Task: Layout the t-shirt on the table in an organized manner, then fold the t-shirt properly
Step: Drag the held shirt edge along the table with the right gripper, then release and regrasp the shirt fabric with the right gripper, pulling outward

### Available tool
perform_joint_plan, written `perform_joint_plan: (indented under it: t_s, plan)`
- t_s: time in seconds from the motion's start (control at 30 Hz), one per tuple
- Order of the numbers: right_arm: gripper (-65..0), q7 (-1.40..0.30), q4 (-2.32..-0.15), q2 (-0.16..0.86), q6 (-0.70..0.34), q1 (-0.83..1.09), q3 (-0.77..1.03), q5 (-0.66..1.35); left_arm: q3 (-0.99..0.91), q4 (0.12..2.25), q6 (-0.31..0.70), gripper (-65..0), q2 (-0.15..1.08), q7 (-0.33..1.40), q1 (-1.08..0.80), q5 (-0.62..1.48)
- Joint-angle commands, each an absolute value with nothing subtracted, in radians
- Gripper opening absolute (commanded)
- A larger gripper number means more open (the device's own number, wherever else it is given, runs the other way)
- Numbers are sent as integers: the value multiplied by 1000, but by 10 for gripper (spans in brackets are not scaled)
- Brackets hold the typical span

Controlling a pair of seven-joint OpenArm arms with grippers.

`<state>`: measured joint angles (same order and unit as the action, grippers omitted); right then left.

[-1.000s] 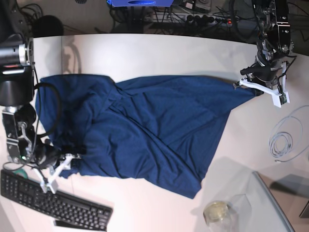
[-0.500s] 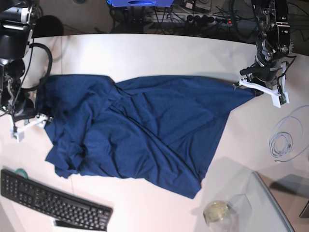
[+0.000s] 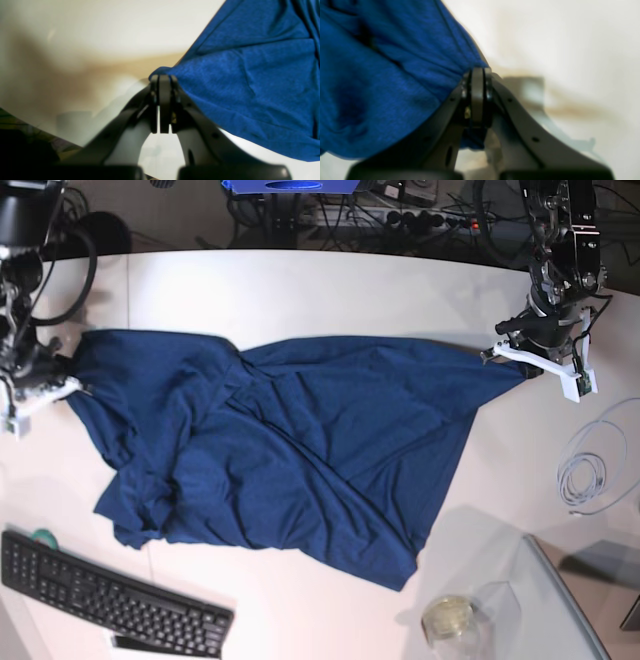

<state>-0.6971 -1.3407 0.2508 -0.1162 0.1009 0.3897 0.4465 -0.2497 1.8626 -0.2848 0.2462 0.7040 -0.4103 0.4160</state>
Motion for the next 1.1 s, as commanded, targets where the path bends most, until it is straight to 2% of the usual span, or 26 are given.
perform_joint_plan:
  t_s: [0.0, 0.27, 0.37, 0.5, 0.57, 0.67, 0.77, 0.93, 1.07]
  plan:
    - [-650, -710, -1397, 252, -116, 114, 441, 450, -257, 1879, -285, -650, 257, 685, -409, 406]
    - [-650, -900, -1635, 145, -116, 255, 699, 449, -257, 1879, -285, -650, 257, 685, -406, 406]
    - [-650, -905, -1652, 73, -116, 272, 782, 443, -257, 1879, -285, -650, 257, 685, -403, 406]
    - [-641, -909, -1638, 36, -114, 274, 834, 441, -257, 1879, -285, -650, 257, 685, -401, 406]
    - [-597, -911, -1639, 36, -114, 275, 834, 441, -257, 1879, -285, -650, 257, 685, -401, 406]
    - [-432, -903, -1649, 45, -114, 275, 832, 441, -260, 1879, -285, -650, 257, 685, -401, 406]
    - [-329, -903, -1647, 68, -116, 252, 803, 441, -260, 1879, -285, -650, 257, 685, -401, 406]
    - [-323, -875, -1609, 147, -120, 186, 547, 441, -259, 1879, -285, -650, 257, 685, -401, 406]
    - [-323, -751, -1438, 189, -114, 84, 433, 441, -257, 1879, -285, -650, 257, 685, -404, 406]
